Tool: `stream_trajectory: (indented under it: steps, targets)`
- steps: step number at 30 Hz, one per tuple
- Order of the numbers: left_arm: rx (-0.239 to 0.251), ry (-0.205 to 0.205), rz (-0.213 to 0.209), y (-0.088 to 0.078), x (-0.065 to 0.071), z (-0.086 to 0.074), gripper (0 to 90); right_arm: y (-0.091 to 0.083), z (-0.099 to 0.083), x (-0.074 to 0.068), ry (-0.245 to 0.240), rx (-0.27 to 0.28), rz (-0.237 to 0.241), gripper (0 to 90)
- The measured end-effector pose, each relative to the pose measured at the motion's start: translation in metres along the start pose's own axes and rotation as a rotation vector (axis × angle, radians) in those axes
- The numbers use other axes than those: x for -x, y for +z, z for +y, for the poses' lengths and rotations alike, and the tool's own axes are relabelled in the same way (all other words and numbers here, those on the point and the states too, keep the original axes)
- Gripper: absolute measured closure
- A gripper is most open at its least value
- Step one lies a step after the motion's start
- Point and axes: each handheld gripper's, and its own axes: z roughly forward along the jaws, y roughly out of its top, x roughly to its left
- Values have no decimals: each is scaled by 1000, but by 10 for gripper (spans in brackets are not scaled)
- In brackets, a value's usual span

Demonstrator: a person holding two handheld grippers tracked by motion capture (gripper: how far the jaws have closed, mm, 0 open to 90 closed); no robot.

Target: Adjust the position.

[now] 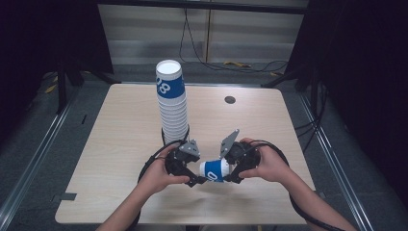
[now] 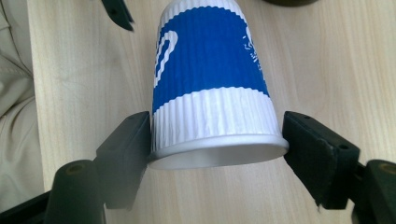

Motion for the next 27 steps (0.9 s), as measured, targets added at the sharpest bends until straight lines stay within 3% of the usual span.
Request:
stream_trajectory:
  steps: [3,8,11,19,25,27]
  targets:
    - [-18,3,12,6,-1,-3,173,-1,1,-2,-1,9,13,247]
    - [-14,31,-6,13,0,-2,172,-2,5,-3,-12,36,18,246]
    - [3,81,-23,17,6,1,194,-1,8,-4,-20,47,25,244]
    - [-14,148,-30,13,10,1,265,-4,12,-4,-32,72,35,189]
    - [-3,153,-35,10,12,1,285,-4,9,-1,-46,136,31,171]
    - [-11,161,-40,10,12,1,288,-3,6,-2,-28,137,44,166]
